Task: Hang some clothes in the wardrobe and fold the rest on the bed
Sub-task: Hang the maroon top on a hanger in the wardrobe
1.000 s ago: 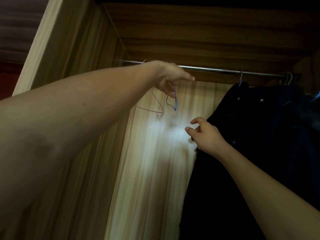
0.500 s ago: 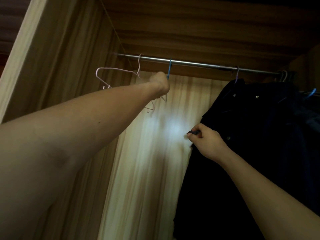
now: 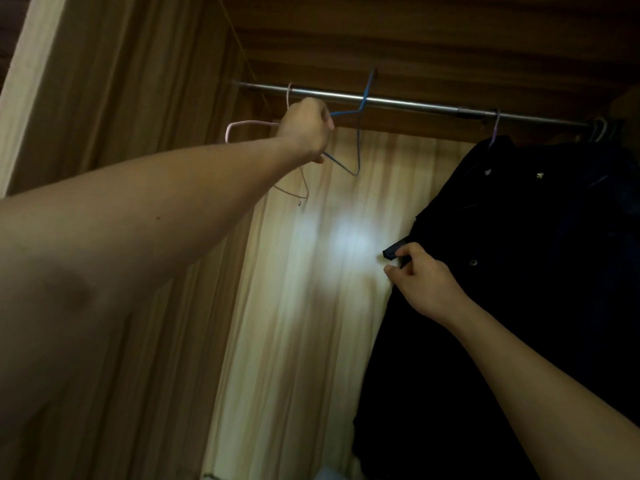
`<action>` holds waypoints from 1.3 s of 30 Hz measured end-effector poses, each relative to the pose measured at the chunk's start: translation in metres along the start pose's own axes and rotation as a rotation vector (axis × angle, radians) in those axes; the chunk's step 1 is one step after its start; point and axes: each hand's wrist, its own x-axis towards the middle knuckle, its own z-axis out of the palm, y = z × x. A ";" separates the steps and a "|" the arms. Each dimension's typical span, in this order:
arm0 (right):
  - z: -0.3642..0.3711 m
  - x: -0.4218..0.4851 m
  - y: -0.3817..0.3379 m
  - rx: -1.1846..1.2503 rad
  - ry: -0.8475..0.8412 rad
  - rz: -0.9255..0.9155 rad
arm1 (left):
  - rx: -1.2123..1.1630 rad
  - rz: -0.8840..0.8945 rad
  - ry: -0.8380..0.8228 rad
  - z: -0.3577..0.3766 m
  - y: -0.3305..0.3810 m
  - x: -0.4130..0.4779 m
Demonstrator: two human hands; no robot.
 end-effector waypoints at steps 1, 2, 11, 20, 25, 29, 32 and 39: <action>0.002 0.001 0.003 -0.012 0.017 0.005 | 0.028 0.032 0.012 -0.001 -0.004 -0.005; 0.004 0.002 0.005 -0.021 0.038 0.008 | 0.053 0.069 0.024 -0.003 -0.009 -0.013; 0.053 0.010 0.016 0.032 -0.040 0.145 | 0.089 0.030 -0.602 -0.055 -0.030 -0.070; 0.153 -0.059 0.027 0.213 -0.377 0.239 | 0.250 -0.431 -1.290 -0.060 -0.092 -0.154; 0.202 -0.103 0.003 0.181 -0.427 0.049 | 0.080 -0.654 -1.279 -0.011 -0.111 -0.226; 0.236 -0.135 0.001 0.123 -0.610 -0.031 | 0.148 -0.699 -1.225 0.024 -0.139 -0.281; 0.250 -0.155 0.023 0.136 -0.787 0.073 | 0.187 -0.746 -1.198 0.036 -0.164 -0.313; 0.262 -0.213 0.136 -0.127 -0.942 0.272 | 0.249 -0.731 -1.210 0.037 -0.209 -0.363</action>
